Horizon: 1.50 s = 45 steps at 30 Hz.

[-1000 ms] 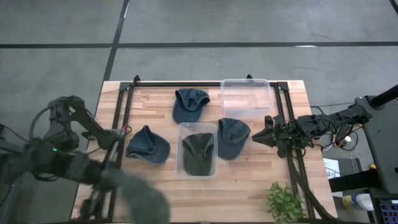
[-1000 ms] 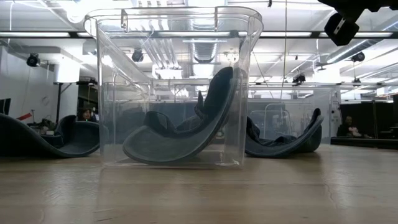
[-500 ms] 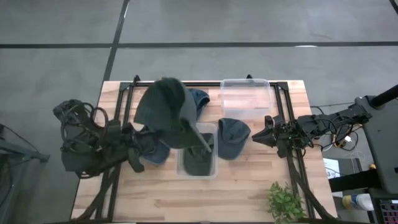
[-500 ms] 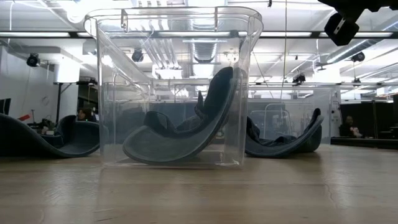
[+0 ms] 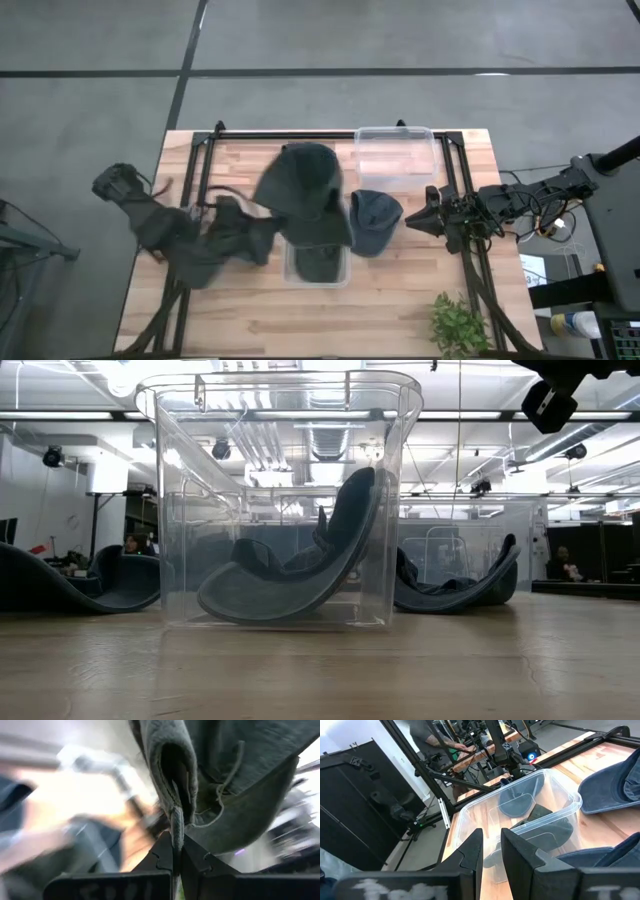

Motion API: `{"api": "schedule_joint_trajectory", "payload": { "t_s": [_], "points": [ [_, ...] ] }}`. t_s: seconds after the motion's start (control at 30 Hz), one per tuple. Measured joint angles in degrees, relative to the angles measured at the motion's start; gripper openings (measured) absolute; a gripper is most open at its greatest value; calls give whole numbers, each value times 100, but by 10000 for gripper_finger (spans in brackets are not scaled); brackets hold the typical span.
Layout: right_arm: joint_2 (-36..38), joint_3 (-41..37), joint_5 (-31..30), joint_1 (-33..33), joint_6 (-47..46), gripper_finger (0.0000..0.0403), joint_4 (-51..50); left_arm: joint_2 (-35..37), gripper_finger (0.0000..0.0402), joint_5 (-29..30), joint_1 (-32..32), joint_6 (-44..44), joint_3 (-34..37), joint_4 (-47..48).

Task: Pick & Place hat
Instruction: Put the black cap into the bottom transparent bin

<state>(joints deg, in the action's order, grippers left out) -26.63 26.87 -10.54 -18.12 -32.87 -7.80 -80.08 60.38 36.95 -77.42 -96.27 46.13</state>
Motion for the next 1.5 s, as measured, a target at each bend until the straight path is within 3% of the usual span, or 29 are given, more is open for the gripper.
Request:
{"api": "schedule_joint_trajectory", "payload": {
  "t_s": [0.13, 0.3, 0.53, 0.7, 1.03, 1.3, 1.5],
  "points": [
    [0, 0, 0, 1, 51, 63, -1, -199, 7, -1168, -592, -802, 2, 1083],
    [-1, 0, 3, 0, 336, 63, -5, -392, 7, -2384, -1139, -753, 2, 1451],
    [-2, 0, 6, 0, 734, 63, -6, -583, 7, -3552, -1517, -641, 250, 1734],
    [-2, 0, 6, -1, 759, 63, -6, -397, 7, -3878, -1640, -1052, 997, 1567],
    [-2, 0, 6, -1, 744, 63, -17, 142, 7, -4353, -1698, -1885, 2918, -436],
    [-1, 2, 5, 0, 737, 63, -19, 125, 9, -4505, -1709, -2127, 3275, -855],
    [-2, 2, 3, 1, 737, 63, -17, 125, 45, -4598, -1713, -2161, 3204, -990]
  ]
}}
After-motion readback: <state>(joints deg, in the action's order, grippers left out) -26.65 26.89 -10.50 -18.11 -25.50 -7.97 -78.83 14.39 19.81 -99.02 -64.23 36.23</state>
